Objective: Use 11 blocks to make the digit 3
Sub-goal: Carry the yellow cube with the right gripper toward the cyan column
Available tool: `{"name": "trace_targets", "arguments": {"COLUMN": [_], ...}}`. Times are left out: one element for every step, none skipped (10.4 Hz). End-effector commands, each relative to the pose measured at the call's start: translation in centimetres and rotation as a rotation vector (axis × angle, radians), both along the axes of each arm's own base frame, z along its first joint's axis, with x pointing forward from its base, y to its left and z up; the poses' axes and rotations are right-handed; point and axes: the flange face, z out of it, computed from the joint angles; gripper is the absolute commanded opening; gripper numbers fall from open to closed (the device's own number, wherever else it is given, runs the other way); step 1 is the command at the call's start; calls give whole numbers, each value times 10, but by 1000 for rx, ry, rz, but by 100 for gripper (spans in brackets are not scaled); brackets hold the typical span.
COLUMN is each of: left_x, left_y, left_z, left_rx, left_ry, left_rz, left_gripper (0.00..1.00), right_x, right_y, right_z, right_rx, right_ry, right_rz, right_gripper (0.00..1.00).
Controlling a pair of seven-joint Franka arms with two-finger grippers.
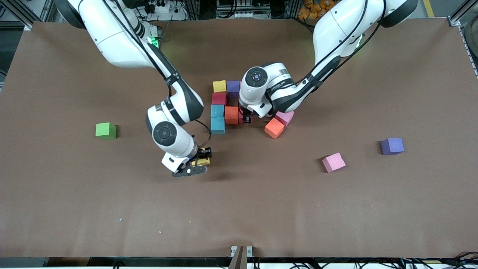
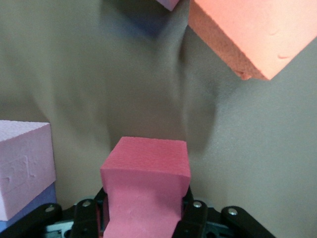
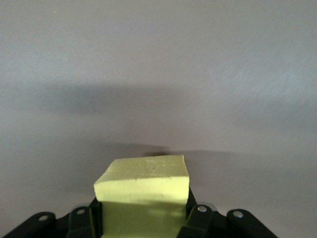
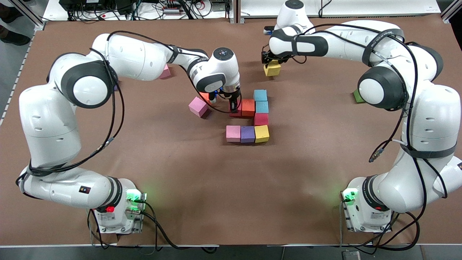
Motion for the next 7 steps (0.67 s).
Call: {"name": "trace_targets", "arguments": {"left_x": [-1,0,-5,-7,-7,-6,-5], "left_y": [-5,-5,-9,-10,-10,-9,-6], "left_z": [-1,0,2,4,6,13,18], "left_rx": [11,13,17,20,22,25,48], "left_ry": [-27,-30,-32,-36,-39,-51,-55], "left_rz": [46,45,33,29,28,27,22], "left_gripper": [100,100,100,100,100,100,100], "right_x": [-29,-37,-39,-45,-52,-59,-66], "right_y": [27,36,39,38,37,37,46], "right_z": [8,6,5,-3,-14,-17,-12], "right_rx": [-71,-107,-111,-104,-81,-62,-53], "right_ry": [-24,-54,-59,-59,-73,-88,-78], "right_rz": [-87,-109,-121,-121,-131,-126,-124], "right_gripper": [0,0,0,0,0,0,0]}}
